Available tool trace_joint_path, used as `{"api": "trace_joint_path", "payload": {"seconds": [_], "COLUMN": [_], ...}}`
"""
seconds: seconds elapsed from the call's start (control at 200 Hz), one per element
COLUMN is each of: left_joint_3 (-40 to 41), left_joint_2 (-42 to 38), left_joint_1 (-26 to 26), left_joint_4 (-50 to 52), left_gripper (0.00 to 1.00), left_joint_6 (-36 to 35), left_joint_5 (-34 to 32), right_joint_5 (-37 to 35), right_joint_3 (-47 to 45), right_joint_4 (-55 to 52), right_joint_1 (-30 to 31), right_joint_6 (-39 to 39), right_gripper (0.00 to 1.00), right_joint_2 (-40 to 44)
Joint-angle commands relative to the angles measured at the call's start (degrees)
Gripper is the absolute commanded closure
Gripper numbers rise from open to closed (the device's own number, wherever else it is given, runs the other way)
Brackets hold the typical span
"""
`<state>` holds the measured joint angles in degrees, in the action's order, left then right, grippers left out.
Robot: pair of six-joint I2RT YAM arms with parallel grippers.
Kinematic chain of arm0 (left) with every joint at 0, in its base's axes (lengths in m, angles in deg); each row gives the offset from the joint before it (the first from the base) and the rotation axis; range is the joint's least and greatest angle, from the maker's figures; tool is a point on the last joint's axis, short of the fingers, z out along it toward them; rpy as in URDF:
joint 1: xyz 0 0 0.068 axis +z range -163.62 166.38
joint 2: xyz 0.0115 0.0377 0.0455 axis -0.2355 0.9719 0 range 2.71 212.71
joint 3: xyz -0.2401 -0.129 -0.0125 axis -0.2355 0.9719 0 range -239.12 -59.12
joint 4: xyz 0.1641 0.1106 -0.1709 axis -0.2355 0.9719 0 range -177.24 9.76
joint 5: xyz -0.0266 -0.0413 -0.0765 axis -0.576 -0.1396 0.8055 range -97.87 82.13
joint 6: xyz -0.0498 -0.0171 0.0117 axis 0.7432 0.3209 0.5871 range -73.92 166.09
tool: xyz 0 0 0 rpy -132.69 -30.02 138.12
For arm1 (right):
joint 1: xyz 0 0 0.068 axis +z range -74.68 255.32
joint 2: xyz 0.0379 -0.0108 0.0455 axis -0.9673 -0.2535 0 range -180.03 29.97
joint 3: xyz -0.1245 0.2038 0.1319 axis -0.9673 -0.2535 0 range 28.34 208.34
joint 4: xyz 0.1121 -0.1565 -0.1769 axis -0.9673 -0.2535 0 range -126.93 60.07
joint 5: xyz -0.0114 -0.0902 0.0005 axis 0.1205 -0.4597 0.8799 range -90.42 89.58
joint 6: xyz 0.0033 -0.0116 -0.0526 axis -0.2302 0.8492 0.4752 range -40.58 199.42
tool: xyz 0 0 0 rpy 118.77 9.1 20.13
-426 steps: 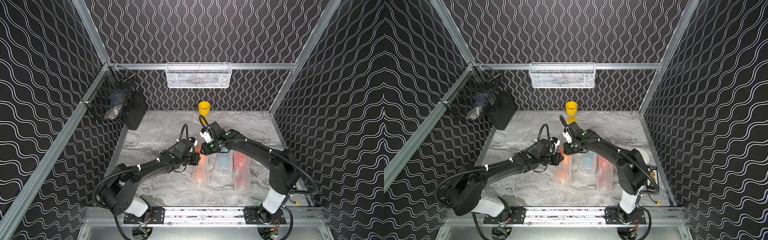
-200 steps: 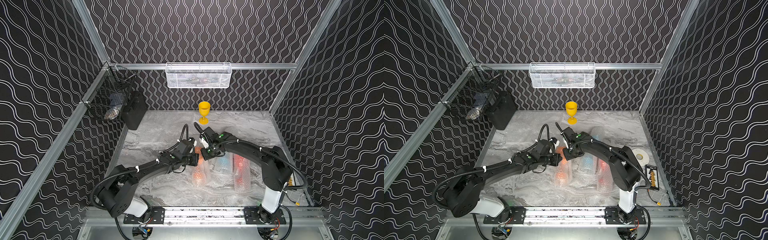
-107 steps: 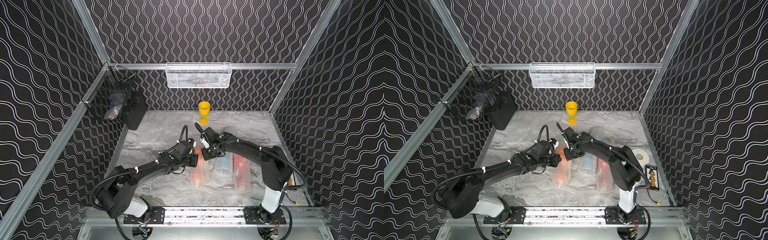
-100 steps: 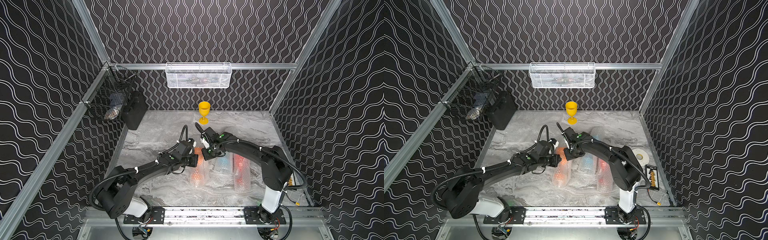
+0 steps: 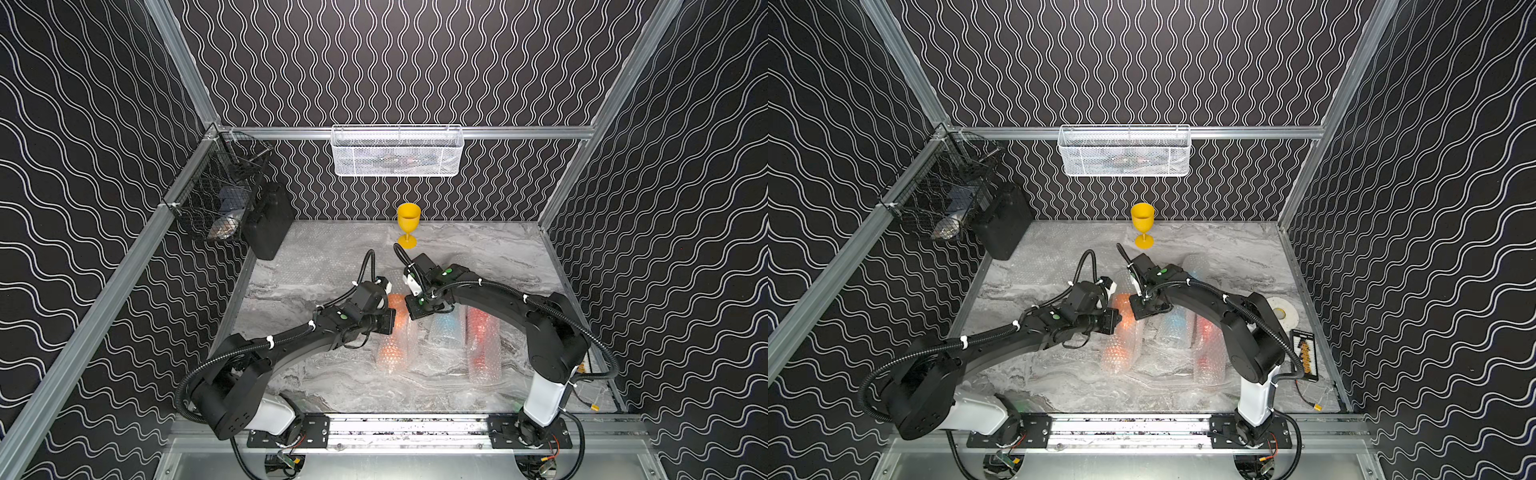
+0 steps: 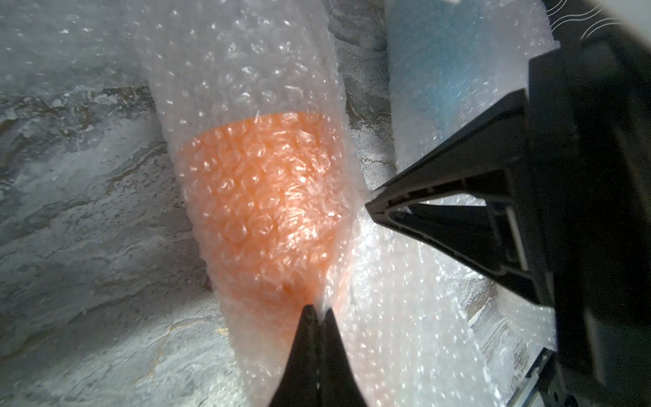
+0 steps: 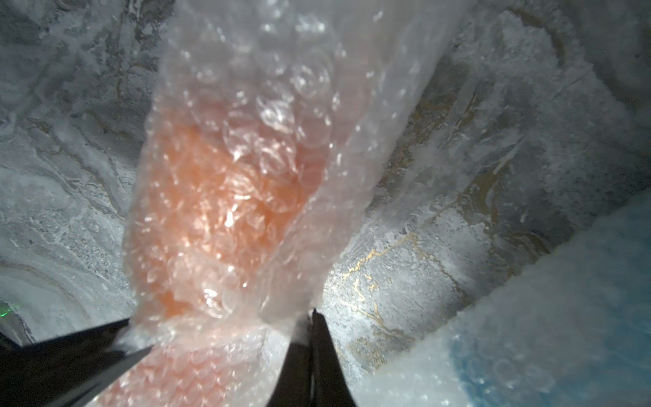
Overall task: Unpack wine glasses from bubble wrap
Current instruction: Unwrap the bubble wrap at the center of the board.
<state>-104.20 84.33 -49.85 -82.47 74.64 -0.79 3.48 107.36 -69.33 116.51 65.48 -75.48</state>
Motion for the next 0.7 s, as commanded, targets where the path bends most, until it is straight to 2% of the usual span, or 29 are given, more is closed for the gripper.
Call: {"api": "trace_joint_path", "payload": {"seconds": [0.0,0.696], "left_joint_3": [0.1,1.0], "left_joint_2": [-0.7,-2.8], "left_joint_1": [0.0,0.0], "left_joint_4": [1.6,3.5], "left_gripper": [0.95,0.97], "left_joint_6": [-0.7,-1.2], "left_joint_5": [-1.4,-4.2], "right_joint_5": [-1.0,-0.5], "right_joint_3": [-0.1,-1.0], "right_joint_4": [-0.3,-0.1], "right_joint_1": [-0.3,-0.9], "right_joint_6": [-0.5,-0.7], "right_gripper": [0.95,0.95], "right_joint_2": [0.4,1.1]}}
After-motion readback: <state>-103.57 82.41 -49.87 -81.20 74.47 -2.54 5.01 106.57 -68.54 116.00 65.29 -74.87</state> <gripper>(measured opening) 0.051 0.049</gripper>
